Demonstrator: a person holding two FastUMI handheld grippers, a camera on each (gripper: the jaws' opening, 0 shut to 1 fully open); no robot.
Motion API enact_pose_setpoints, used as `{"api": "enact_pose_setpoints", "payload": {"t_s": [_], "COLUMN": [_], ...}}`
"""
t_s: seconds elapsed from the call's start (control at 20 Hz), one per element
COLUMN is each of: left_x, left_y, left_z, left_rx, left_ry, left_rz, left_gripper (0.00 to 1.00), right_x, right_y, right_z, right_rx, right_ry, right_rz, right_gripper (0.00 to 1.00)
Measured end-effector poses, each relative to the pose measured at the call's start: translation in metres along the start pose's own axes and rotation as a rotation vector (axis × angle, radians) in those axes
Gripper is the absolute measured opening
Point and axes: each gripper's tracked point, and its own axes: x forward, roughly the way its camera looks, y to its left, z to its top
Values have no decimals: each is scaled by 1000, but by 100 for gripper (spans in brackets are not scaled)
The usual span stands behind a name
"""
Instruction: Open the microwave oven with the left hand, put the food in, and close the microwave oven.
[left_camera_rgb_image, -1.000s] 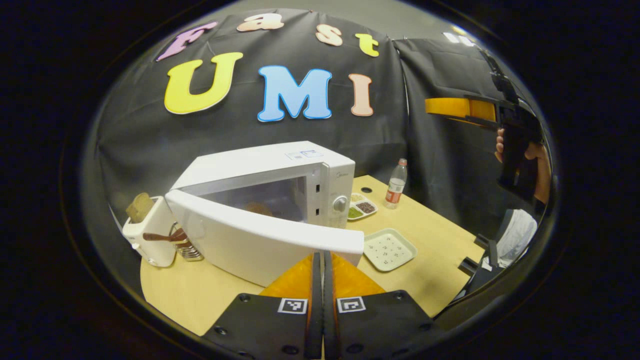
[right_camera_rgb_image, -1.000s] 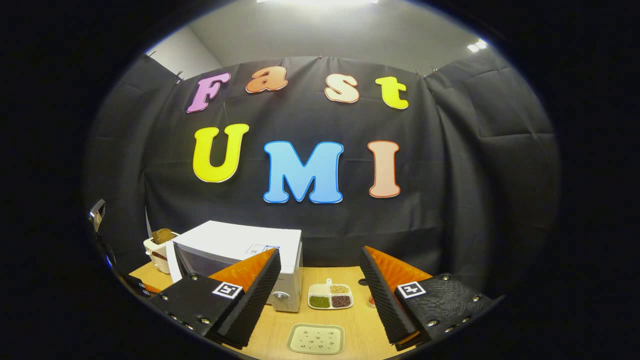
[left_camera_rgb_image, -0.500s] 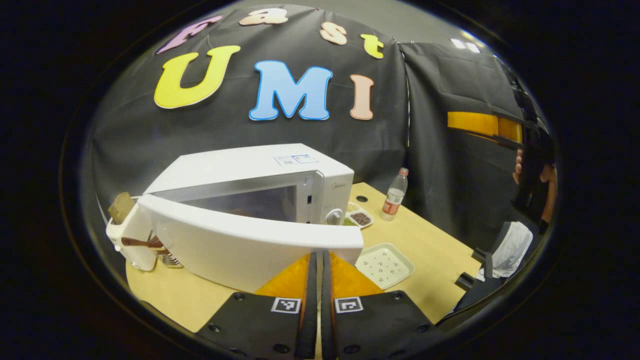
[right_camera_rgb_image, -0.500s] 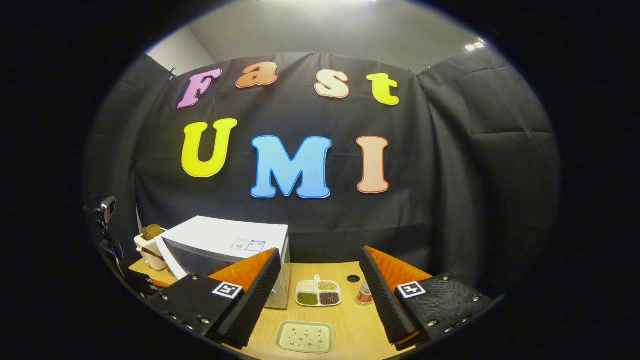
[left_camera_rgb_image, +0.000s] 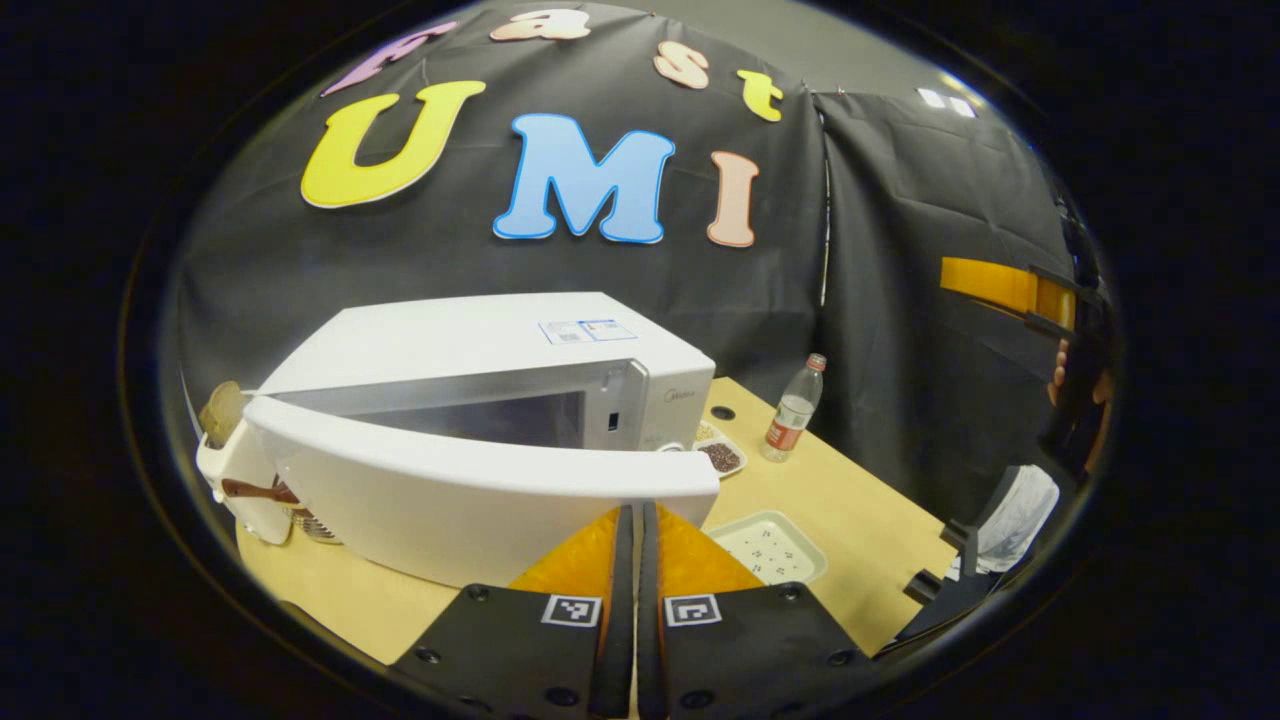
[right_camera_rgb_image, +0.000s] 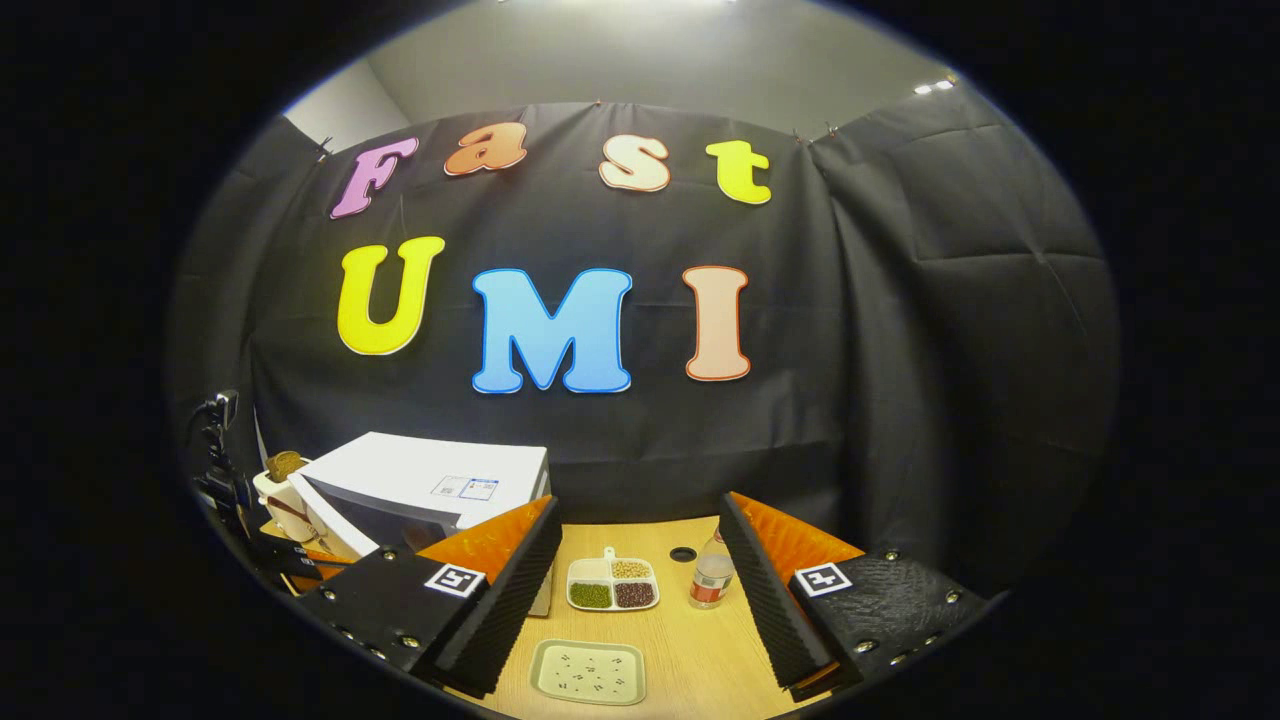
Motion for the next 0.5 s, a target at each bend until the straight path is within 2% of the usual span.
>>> {"api": "enact_pose_setpoints", "payload": {"t_s": [0.5], "left_x": [38], "left_y": [10], "left_z": [21], "left_rx": [-51], "left_ry": [-11], "left_rz": [35], "left_gripper": [9], "right_x": [8], "right_y": [-14], "right_z": [-3], "right_rx": [10], "right_ry": [14], "right_rz": [-17], "right_gripper": [97]}}
